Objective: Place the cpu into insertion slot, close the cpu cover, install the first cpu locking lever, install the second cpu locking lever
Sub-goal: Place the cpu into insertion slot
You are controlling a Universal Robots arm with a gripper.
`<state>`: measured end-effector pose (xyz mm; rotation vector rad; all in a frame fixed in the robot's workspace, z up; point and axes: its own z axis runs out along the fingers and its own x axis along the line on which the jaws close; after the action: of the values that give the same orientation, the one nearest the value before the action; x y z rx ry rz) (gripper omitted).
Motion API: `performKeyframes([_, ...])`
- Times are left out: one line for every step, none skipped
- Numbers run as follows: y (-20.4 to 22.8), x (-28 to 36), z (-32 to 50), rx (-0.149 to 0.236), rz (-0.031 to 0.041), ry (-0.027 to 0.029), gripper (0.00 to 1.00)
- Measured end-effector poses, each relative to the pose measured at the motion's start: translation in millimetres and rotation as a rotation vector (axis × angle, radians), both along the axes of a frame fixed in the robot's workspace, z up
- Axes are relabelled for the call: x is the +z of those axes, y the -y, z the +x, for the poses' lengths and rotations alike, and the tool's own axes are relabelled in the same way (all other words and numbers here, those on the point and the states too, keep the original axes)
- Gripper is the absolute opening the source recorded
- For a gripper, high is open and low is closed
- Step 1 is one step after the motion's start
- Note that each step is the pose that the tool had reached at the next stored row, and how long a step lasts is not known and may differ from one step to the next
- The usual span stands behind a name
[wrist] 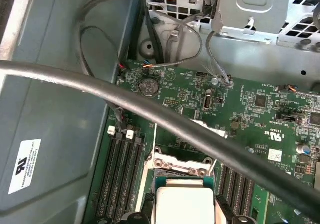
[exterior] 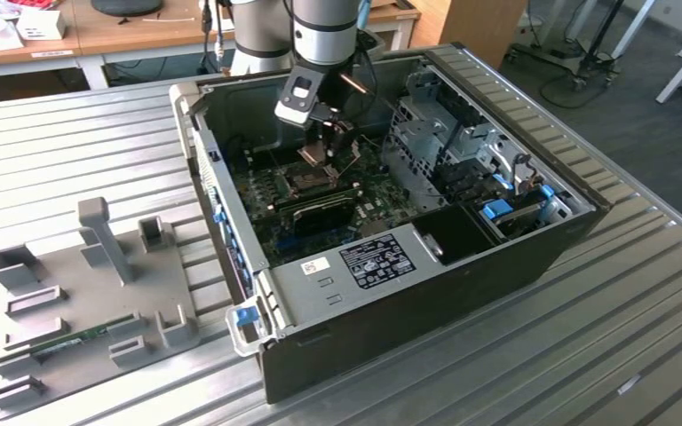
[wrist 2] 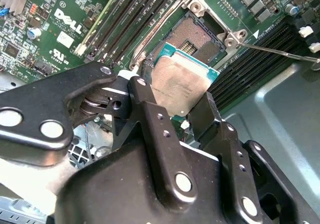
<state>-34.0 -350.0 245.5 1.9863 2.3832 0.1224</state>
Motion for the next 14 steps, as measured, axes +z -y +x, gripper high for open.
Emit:
performKeyframes([0.0,0.0,0.0,0.0,0.0001,0.0001,0.54])
performKeyframes([0.0,0.0,0.0,0.0,0.0001,0.0001,0.54])
performKeyframes([0.0,-0.1,0.0,0.0,0.0001,0.0001,0.54])
performKeyframes([0.0,-0.1,0.0,-0.001,0.0002,0.0001,0.54])
performKeyframes([0.0,-0.1,0.0,-0.001,0.0,-0.0007,0.54])
performKeyframes([-0.1,-0.2,0.0,-0.001,0.0002,-0.0051,0.54])
performKeyframes([-0.1,-0.2,0.0,-0.001,0.0002,-0.0104,0.54])
performKeyframes([0.0,-0.1,0.0,-0.001,0.0,-0.014,0.54])
performKeyframes([0.0,-0.1,-0.1,-0.001,0.0,-0.0152,0.54])
performKeyframes([0.0,-0.1,-0.1,-0.001,0.0,-0.0153,0.54])
performKeyframes([0.0,-0.1,-0.1,-0.001,0.0001,-0.0153,0.54])
performKeyframes([0.0,-0.1,0.0,-0.001,0.0001,-0.0153,0.54])
performKeyframes([0.0,-0.2,0.0,-0.001,0.0001,-0.0154,0.54])
performKeyframes([0.0,-0.2,0.0,-0.004,0.0002,-0.0154,0.54])
